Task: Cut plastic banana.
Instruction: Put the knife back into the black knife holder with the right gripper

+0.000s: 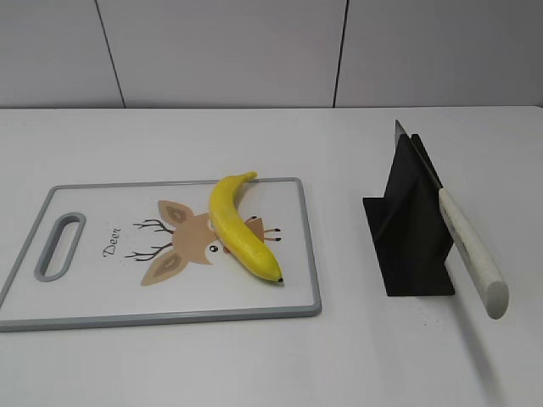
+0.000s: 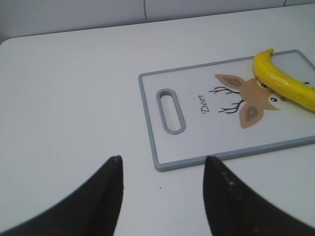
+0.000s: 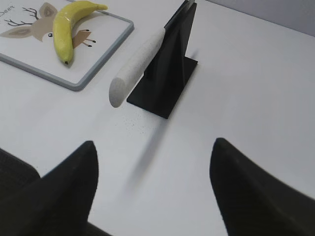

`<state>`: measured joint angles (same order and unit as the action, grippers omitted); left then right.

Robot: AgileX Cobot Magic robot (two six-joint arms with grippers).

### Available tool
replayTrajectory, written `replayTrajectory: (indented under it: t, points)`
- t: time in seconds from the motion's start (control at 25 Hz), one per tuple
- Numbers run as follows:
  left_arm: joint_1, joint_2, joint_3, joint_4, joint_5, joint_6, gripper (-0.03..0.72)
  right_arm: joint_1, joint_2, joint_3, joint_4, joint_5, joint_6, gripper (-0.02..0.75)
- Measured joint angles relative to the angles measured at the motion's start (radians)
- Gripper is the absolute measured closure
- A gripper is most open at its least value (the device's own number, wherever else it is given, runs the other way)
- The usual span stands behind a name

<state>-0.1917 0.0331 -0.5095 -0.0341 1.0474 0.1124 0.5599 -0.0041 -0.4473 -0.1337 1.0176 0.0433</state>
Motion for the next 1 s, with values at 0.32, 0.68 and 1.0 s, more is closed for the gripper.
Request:
replayTrajectory:
  t: [0.32, 0.68, 1.0]
  points:
    - [0.0, 0.0, 0.0, 0.0, -0.001, 0.0, 0.192, 0.0, -0.001, 0.032, 0.07, -0.068, -0.033, 0.182]
    - [0.0, 0.0, 0.0, 0.0, -0.001, 0.0, 0.208, 0.0, -0.001, 0.032, 0.099, -0.07, -0.043, 0.182]
    - [0.003, 0.0, 0.0, 0.001, -0.001, 0.0, 0.209, -0.074, -0.001, 0.032, 0.104, -0.071, -0.043, 0.182]
